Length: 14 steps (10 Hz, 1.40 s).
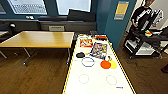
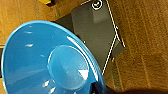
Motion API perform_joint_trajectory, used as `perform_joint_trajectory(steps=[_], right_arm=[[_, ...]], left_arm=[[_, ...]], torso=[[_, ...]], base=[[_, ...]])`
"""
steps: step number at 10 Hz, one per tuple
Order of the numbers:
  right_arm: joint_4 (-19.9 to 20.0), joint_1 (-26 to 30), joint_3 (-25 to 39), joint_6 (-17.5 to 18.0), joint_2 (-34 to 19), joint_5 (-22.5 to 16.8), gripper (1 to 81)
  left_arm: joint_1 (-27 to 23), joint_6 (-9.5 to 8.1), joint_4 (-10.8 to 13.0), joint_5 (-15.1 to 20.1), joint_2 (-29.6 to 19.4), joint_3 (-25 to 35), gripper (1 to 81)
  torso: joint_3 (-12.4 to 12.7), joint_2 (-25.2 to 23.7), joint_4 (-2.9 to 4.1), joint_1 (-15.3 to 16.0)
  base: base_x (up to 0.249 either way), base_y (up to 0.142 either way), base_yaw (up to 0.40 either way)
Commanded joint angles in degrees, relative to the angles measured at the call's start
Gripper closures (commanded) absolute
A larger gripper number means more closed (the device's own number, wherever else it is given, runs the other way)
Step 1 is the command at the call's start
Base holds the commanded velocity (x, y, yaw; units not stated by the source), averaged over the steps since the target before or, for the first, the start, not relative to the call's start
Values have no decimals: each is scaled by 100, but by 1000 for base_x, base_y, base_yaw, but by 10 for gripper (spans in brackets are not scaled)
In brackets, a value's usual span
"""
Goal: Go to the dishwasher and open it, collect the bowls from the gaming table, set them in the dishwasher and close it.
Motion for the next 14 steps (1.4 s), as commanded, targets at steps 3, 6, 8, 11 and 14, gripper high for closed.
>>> perform_joint_trajectory(steps=[3, 6, 8, 11, 14], right_arm=[[-103, -5, -274, -52, 17, -518, 811], [-103, -13, -405, -70, 157, -719, 811], [-112, -22, -493, -70, 237, -764, 811], [-112, -39, -511, -70, 290, -765, 811], [-104, -48, -511, -70, 307, -773, 811]], left_arm=[[0, 2624, -2683, 135, 400, -1042, 811], [166, 4785, -4739, -85, 759, -1909, 811], [317, 5678, -5553, -94, 1155, -2693, 811], [404, 7248, -7015, -77, 1587, -3642, 811], [405, 8827, -8586, -24, 1649, -4059, 811]], torso=[[2, 0, 0, 0], [4, -2, 0, 0], [6, -2, 0, 0], [406, -2, 0, -2], [831, -4, 0, -5]], base=[[0, 0, 0], [0, 0, 0], [0, 0, 0], [0, 0, 0], [0, 0, 0]])
